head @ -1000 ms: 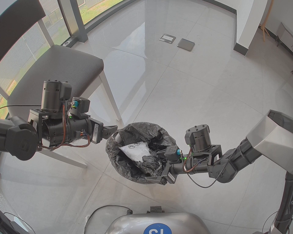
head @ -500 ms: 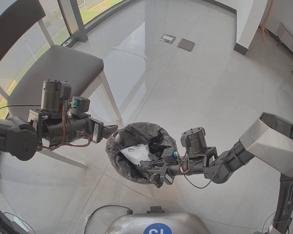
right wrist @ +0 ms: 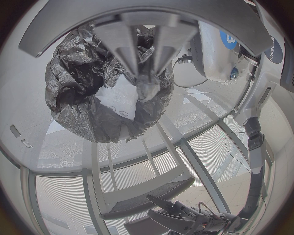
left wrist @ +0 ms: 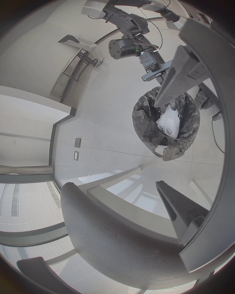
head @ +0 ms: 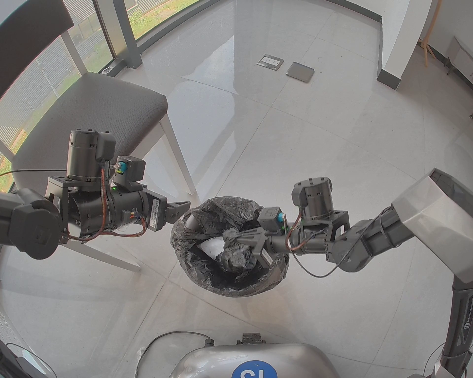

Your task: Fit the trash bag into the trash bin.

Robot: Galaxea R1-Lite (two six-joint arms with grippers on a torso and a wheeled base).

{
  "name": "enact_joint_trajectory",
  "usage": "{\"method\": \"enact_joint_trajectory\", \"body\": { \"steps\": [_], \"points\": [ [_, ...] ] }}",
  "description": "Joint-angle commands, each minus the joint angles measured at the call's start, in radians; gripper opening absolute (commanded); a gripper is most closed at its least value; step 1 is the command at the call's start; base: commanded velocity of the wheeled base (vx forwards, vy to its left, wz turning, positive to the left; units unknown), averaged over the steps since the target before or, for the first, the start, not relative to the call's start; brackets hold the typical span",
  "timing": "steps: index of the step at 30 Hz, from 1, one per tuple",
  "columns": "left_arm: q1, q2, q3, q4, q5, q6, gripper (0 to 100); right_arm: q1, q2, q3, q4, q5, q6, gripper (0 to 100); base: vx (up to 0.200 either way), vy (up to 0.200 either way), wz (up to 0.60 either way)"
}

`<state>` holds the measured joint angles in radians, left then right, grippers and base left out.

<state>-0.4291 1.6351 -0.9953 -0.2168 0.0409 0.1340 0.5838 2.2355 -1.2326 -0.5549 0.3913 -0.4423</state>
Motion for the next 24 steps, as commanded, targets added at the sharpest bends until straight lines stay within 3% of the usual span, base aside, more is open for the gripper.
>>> {"method": "enact_joint_trajectory", "body": {
  "steps": [1,5,6,19,22,24],
  "points": [
    [-0.002,0.008,-0.003,-0.001,-0.001,-0.001,100,-0.021,0.039,-0.140,0.053,0.001,-0.001,0,0.000,0.000,0.00],
    [-0.002,0.009,-0.003,-0.001,-0.001,-0.002,100,-0.019,0.058,-0.182,0.087,0.001,-0.001,0,0.000,0.000,0.00],
    [0.000,0.009,-0.002,-0.001,-0.001,-0.002,100,-0.019,0.064,-0.186,0.087,0.001,0.001,100,0.000,0.000,0.00],
    [0.000,0.000,0.003,-0.012,-0.004,-0.004,100,-0.036,0.010,-0.128,0.081,-0.011,0.011,100,0.000,0.000,0.00],
    [0.001,-0.031,0.003,-0.004,-0.003,-0.008,100,-0.076,-0.157,0.010,0.078,-0.129,0.065,100,0.000,0.000,0.00],
    [0.004,-0.047,0.003,0.005,0.001,-0.008,100,-0.091,-0.205,0.053,0.078,-0.155,0.090,100,0.000,0.000,0.00]
  ]
}}
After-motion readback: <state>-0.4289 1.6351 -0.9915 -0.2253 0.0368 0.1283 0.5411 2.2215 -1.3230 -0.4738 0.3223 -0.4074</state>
